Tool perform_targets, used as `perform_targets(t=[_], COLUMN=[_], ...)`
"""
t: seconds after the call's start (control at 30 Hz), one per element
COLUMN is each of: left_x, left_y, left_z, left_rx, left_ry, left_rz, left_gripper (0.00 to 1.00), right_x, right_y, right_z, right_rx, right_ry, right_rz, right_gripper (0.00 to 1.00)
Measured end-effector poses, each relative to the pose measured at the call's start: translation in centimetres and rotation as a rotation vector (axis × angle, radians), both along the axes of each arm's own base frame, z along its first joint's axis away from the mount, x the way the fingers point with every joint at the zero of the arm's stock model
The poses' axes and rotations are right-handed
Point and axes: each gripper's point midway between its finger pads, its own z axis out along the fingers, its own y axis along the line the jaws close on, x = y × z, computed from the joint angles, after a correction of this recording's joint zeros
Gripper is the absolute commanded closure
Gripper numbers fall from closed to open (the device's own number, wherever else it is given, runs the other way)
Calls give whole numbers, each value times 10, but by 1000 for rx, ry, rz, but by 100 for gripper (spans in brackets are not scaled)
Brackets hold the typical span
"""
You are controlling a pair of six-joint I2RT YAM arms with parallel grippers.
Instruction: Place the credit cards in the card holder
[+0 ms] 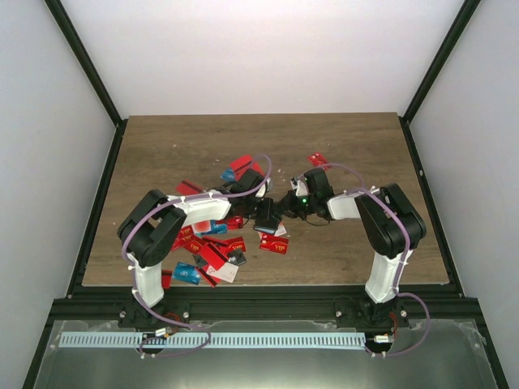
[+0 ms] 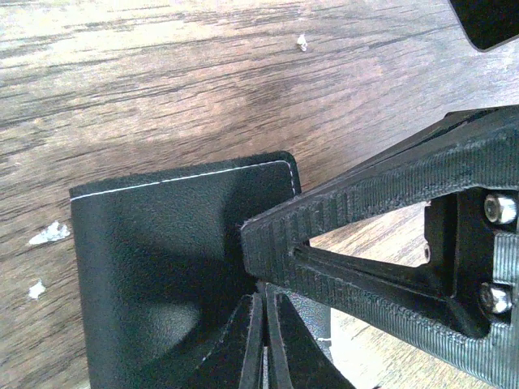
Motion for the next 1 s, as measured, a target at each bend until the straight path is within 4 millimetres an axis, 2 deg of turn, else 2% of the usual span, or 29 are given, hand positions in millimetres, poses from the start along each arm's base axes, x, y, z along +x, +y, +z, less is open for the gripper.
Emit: perform_targets(t=[0.53, 1.0], left_x=[2, 2], left_y=[3, 3], left_z=[0, -2], left_rx=[18, 35], left_ry=[-11, 6], left_rz=[6, 2], left_gripper=[96, 96], right_x=[2, 3], right_y=[-4, -7], right_z=[0, -1], right_rx=[-34, -43], right_ry=[-7, -11], right_rz=[28, 32], right_gripper=[94, 99])
